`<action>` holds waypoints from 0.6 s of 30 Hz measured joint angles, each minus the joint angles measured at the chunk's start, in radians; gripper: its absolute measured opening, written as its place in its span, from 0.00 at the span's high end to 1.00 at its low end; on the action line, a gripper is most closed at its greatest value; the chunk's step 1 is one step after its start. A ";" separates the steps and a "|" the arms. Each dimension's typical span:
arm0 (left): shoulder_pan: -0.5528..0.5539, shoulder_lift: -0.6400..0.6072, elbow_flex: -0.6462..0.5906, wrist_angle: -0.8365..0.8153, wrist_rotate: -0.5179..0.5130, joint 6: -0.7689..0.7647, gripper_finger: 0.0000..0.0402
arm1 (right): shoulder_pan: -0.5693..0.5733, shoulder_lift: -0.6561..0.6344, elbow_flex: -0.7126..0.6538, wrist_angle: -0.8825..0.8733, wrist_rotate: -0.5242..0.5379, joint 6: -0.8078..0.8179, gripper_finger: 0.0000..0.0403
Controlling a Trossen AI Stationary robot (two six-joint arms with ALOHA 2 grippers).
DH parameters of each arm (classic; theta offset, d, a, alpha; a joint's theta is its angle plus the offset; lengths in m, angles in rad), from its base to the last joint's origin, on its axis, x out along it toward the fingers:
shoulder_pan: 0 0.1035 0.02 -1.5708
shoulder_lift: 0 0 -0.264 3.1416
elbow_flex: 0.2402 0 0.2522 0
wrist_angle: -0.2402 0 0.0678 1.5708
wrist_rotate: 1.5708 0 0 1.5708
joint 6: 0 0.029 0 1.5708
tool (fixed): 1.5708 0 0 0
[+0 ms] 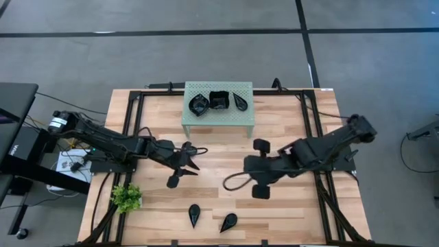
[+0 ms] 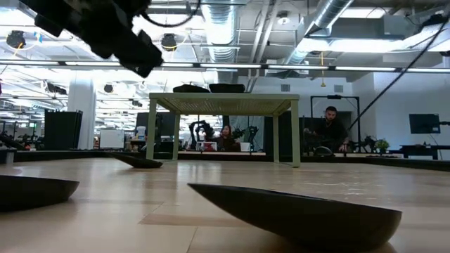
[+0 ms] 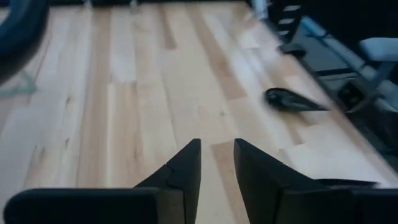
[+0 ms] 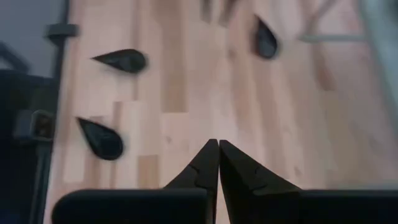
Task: Pick & Place Mini shaped plates
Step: Stack the drop-shaped plate on top of the other drop-shaped plate on the shelf
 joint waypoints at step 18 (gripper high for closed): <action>0.166 0.291 0.017 -0.089 -0.188 0.003 0.56 | -0.088 -0.502 -1.200 1.072 -0.055 -0.040 0.98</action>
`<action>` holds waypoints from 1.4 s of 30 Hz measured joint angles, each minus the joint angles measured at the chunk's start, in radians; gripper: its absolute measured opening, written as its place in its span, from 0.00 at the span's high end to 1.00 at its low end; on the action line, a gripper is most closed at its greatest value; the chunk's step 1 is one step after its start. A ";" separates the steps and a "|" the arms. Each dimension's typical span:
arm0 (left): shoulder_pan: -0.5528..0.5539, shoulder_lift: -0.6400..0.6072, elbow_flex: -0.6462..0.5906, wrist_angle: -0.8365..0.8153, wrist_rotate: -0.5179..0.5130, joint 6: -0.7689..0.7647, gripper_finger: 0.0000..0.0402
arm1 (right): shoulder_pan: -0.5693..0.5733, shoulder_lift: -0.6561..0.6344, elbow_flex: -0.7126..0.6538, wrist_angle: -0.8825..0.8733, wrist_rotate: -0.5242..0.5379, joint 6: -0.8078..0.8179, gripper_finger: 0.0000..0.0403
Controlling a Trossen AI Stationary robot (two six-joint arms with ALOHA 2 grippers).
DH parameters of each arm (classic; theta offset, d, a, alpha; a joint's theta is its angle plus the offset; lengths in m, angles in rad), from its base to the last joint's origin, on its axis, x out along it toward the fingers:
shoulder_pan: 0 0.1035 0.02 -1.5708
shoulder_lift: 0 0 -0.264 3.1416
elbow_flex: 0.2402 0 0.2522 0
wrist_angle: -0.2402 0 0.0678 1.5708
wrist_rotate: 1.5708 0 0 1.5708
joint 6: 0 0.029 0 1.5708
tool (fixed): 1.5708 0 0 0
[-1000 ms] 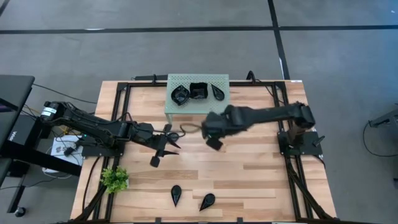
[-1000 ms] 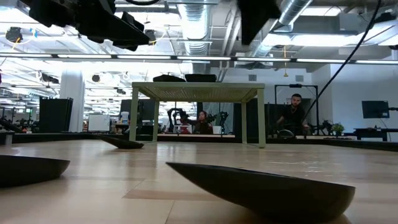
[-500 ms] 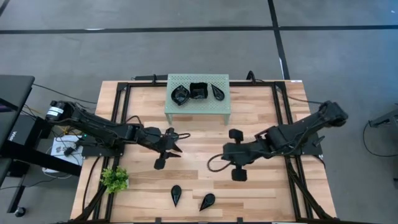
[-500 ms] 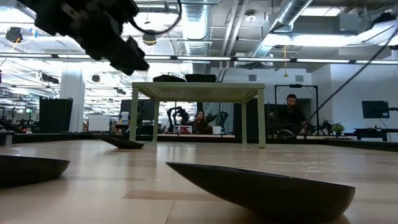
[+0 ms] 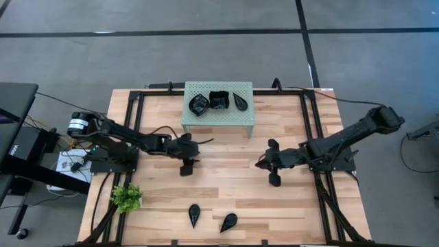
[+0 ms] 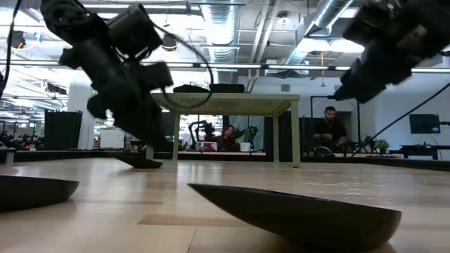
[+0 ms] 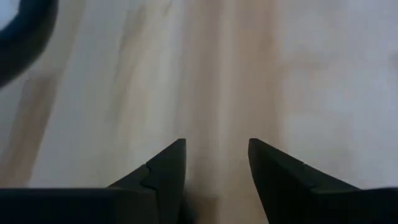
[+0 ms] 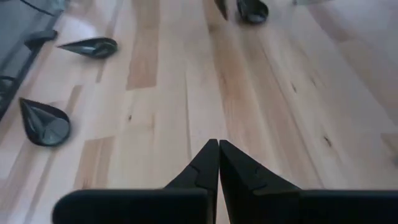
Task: Pick & Place Mini shaped plates
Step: Stack the drop-shaped plate on top of the other drop-shaped plate on the shelf
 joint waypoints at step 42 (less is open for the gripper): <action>-0.255 -0.040 0.156 -0.002 0.062 0.369 0.98 | 0.002 -0.175 -0.157 0.173 -0.006 -0.066 0.98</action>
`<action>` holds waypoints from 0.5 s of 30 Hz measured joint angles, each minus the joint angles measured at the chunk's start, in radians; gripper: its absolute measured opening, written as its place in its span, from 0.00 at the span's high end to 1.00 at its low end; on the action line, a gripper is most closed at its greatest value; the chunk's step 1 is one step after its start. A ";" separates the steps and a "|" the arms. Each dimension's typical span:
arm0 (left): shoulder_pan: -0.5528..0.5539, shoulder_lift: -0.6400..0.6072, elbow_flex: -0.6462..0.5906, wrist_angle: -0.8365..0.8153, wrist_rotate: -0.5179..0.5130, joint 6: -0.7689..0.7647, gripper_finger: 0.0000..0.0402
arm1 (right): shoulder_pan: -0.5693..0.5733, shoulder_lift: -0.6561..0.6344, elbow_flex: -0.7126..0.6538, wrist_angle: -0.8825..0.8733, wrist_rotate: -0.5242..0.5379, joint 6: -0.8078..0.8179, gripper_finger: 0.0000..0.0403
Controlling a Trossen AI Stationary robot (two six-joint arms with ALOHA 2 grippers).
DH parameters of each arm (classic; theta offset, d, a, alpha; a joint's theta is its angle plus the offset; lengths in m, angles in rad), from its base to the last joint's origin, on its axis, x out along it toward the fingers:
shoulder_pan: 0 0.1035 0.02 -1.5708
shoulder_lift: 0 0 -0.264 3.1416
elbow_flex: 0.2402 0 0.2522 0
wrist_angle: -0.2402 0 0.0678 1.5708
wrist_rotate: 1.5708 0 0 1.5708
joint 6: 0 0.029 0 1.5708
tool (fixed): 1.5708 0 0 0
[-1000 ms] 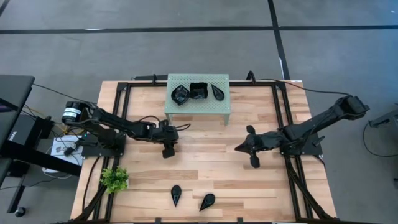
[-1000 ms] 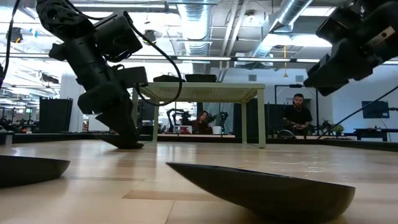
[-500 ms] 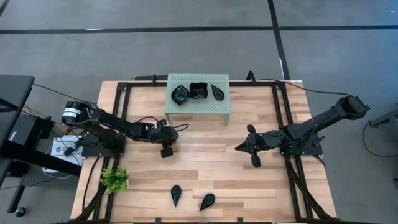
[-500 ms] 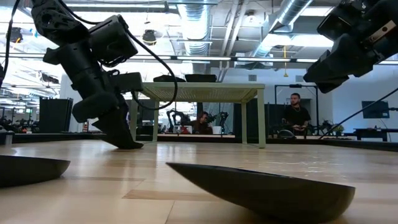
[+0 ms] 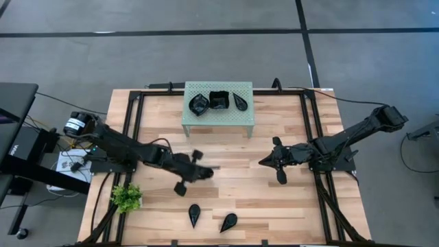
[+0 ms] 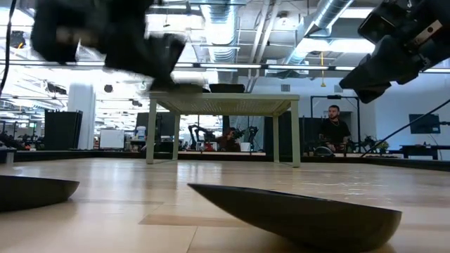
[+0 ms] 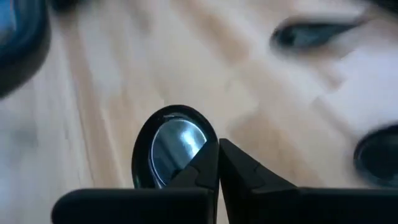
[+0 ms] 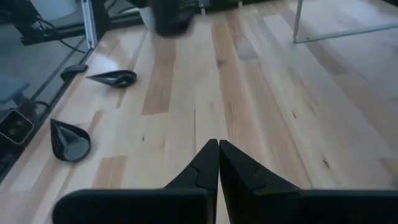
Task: Pick & Place Mini shaped plates
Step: Stack the drop-shaped plate on top of the other drop-shaped plate on the shelf
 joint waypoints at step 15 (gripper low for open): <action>0.373 0.173 0.557 -0.196 0.356 0.642 0.98 | 0.000 0.000 0.000 0.045 0.003 0.000 0.98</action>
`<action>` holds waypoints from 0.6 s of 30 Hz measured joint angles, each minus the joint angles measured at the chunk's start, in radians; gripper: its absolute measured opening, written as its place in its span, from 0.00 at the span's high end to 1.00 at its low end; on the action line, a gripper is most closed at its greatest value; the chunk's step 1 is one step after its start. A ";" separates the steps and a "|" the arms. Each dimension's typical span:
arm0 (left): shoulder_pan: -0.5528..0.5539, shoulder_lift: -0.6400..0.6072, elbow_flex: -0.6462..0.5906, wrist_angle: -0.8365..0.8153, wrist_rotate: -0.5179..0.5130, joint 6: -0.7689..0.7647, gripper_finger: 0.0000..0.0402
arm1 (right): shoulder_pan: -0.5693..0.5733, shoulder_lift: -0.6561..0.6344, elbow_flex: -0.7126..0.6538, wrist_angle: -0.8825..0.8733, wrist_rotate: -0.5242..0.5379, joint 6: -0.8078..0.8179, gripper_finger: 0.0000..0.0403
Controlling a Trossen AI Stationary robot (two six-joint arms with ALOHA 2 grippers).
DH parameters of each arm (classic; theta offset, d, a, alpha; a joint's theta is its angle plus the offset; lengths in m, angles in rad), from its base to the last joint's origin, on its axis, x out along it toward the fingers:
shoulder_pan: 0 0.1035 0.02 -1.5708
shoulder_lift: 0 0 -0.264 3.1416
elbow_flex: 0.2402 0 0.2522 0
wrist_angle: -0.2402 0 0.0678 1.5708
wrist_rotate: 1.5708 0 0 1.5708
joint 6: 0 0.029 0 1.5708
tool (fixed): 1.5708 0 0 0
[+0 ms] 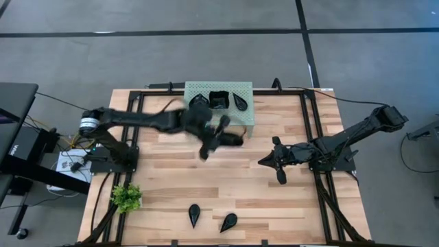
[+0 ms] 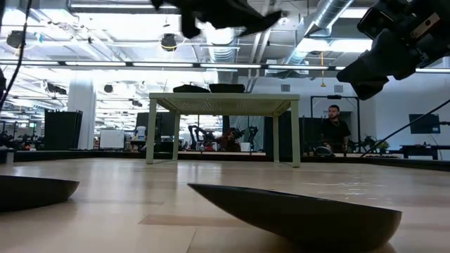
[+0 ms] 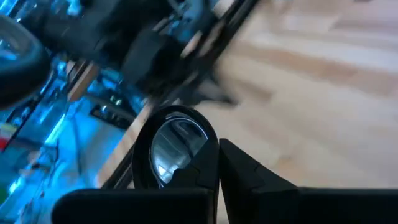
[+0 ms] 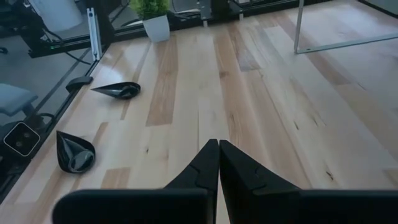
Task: Pick & Place Mini shaped plates
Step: Stack the drop-shaped plate on top of the other drop-shaped plate on the shelf
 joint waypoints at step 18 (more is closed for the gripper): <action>0.129 0.200 0.224 -0.216 0.220 -0.036 0.98 | 0.000 0.002 0.000 0.230 0.257 -0.246 0.98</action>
